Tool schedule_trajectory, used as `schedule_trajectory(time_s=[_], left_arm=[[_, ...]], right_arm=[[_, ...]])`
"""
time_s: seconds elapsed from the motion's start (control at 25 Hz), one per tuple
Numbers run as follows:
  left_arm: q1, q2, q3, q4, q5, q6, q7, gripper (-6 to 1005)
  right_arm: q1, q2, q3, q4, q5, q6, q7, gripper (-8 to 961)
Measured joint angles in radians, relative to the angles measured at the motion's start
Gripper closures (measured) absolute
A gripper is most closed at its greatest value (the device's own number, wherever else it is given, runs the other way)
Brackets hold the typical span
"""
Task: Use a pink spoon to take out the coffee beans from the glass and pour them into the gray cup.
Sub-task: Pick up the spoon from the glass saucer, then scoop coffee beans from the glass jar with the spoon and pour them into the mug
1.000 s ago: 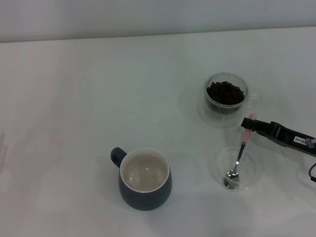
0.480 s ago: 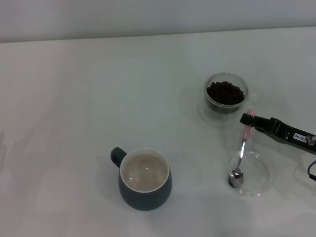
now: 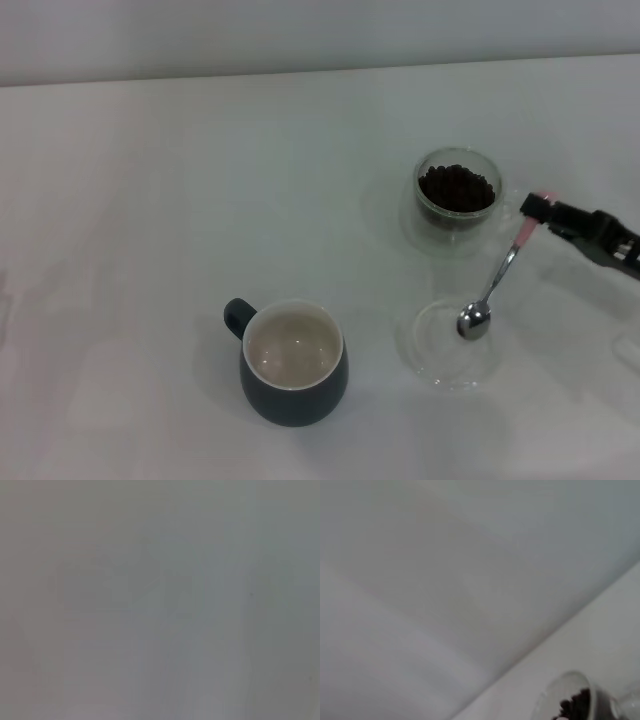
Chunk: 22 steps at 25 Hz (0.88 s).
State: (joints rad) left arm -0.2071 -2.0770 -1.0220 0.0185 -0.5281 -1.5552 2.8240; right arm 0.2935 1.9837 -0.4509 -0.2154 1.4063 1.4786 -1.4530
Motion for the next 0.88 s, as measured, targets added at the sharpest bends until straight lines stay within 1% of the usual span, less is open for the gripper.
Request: schedule_trajectory(time_s=[0.12,0.24,0.44,0.64,0.68,0.72,0.88], left_arm=[[0.000,0.000,0.001,-0.001,0.001,0.000,0.000,433],[-0.001,0.000,0.004,-0.002,0.003,0.000,0.000,434],[-0.006,0.000,0.008,0.000,0.010,0.000,0.000,434],[-0.004,0.000,0.010,-0.003,0.010,0.000,0.000,434],[-0.004,0.000,0.010,-0.003,0.010,0.000,0.000,434],[-0.003,0.000,0.010,-0.004,0.011,0.000,0.000,433],[-0.001,0.000,0.011,-0.007,0.011,-0.003,0.000,433]], right_arm=[[-0.010,-0.004,0.000,-0.010,0.038,0.043,0.000,805],[-0.010,-0.003,0.000,-0.027,0.077,0.079,0.000,806],[0.018,0.013,0.000,-0.061,0.140,0.096,-0.029,806],[0.078,0.015,0.006,-0.087,0.165,0.062,-0.074,806],[0.101,0.017,0.011,-0.095,0.173,0.034,-0.104,806],[0.101,0.017,0.011,-0.095,0.173,0.034,-0.104,806],[0.146,0.014,0.012,-0.103,0.181,-0.022,-0.170,806]])
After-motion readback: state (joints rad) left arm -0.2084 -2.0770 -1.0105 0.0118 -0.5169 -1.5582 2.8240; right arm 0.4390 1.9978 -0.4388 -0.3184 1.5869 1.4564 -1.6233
